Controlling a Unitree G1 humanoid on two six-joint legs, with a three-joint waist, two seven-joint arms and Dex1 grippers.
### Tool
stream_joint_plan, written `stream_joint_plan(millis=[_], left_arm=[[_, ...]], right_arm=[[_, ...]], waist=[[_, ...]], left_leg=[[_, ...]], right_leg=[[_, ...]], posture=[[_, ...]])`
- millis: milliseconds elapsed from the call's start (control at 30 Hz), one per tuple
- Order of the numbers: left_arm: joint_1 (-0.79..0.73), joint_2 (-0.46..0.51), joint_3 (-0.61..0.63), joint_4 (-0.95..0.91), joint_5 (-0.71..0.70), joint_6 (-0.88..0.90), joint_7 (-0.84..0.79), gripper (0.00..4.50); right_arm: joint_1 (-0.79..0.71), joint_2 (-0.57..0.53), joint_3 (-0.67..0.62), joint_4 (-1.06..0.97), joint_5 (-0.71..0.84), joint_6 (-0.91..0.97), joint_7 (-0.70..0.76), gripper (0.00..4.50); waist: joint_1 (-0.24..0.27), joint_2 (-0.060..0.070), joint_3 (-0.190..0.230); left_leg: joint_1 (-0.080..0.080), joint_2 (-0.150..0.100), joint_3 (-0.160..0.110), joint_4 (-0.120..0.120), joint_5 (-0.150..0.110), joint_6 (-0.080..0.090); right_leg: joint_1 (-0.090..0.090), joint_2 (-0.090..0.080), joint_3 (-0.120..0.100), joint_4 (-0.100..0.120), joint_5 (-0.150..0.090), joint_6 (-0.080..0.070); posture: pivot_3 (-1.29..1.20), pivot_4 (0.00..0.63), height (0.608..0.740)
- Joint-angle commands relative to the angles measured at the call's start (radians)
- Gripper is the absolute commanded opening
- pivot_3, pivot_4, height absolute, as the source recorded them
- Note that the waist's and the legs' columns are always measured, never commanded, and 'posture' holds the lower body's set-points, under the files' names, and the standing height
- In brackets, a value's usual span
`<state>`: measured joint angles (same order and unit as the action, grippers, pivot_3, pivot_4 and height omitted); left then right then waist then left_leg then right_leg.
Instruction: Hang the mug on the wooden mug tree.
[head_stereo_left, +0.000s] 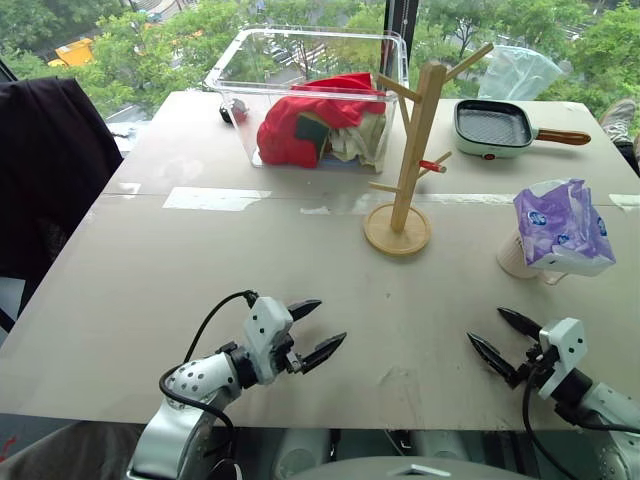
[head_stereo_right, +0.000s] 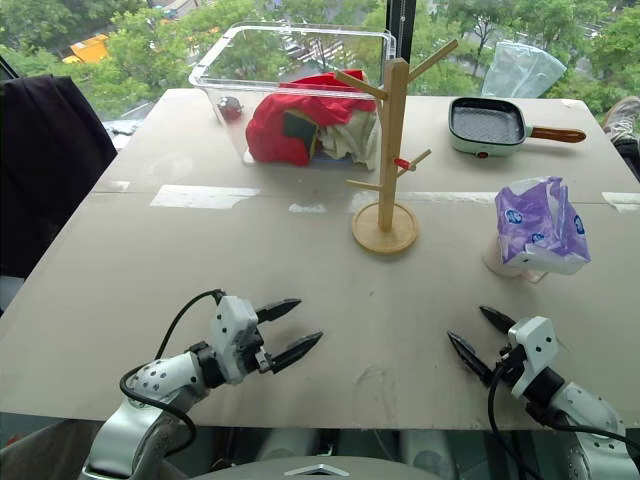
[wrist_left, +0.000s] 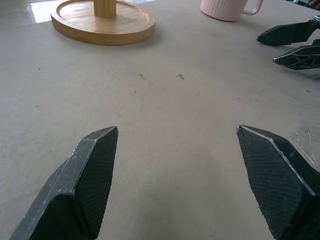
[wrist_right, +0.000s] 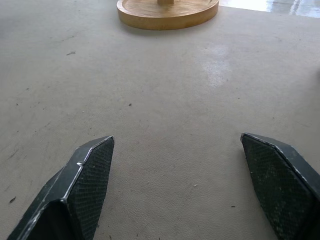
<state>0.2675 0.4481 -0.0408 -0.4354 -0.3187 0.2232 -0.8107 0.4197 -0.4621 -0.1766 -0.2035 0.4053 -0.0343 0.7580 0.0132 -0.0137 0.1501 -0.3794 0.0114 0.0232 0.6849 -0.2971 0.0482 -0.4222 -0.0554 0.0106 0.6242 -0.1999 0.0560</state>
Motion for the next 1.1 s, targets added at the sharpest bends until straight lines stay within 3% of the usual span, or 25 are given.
stream_joint_plan(millis=[33,233,367,500,600,867,1100], left_arm=[[-0.02,0.011,0.0,-0.017,-0.029,-0.023,-0.015,3.87],[-0.061,0.025,-0.015,-0.001,-0.043,-0.023,-0.044,3.87],[-0.145,0.046,-0.048,-0.003,-0.07,0.007,-0.094,3.87],[-0.224,0.086,-0.068,-0.014,-0.12,0.033,-0.175,3.87],[-0.29,0.114,-0.062,-0.018,-0.184,0.077,-0.225,3.87],[-0.471,0.123,-0.066,-0.017,-0.269,0.128,-0.274,3.87],[-0.521,0.092,-0.087,-0.004,-0.256,0.111,-0.261,3.87]], right_arm=[[0.015,-0.003,-0.034,-0.052,0.002,-0.018,-0.013,4.11],[0.036,-0.003,-0.043,-0.079,-0.032,-0.054,-0.037,4.11],[0.061,0.049,-0.097,-0.13,-0.151,-0.196,-0.149,4.11],[0.091,0.017,-0.182,-0.149,-0.498,-0.476,-0.278,4.11],[0.097,0.002,-0.27,-0.146,-0.654,-0.585,-0.381,4.11],[-0.038,-0.072,-0.295,-0.084,-0.841,-0.604,-0.508,4.11],[-0.118,-0.139,-0.247,0.023,-0.856,-0.603,-0.529,4.11]], waist=[[0.001,0.0,0.0],[0.0,0.001,0.0],[0.002,0.001,0.001],[0.0,0.001,0.001],[0.0,0.001,0.001],[-0.003,0.001,0.001],[-0.002,0.0,0.001]], left_leg=[[0.0,0.0,0.0,0.0,0.0,0.0],[0.0,0.0,0.0,0.0,0.0,0.0],[-0.001,0.0,0.0,0.0,0.0,0.0],[0.0,0.0,0.001,0.0,0.0,0.0],[-0.001,-0.001,0.002,0.0,0.0,0.0],[0.0,-0.001,0.002,0.0,0.001,-0.001],[0.0,-0.004,0.002,0.0,0.001,-0.001]], right_leg=[[0.0,0.0,0.0,0.0,0.0,0.0],[0.0,0.0,0.0,0.0,0.0,0.0],[-0.001,0.001,0.0,0.0,0.0,0.0],[-0.001,0.001,0.001,0.0,0.0,0.0],[-0.001,0.001,0.002,0.0,0.0,0.0],[-0.001,0.003,0.004,0.001,0.0,0.0],[0.0,0.004,0.004,0.0,0.002,-0.003]], posture=[[0.0,0.15,0.74],[0.0,0.15,0.74],[0.0,0.15,0.74],[0.0,0.15,0.74],[0.0,0.15,0.74],[0.0,0.15,0.74],[0.0,0.15,0.74]])
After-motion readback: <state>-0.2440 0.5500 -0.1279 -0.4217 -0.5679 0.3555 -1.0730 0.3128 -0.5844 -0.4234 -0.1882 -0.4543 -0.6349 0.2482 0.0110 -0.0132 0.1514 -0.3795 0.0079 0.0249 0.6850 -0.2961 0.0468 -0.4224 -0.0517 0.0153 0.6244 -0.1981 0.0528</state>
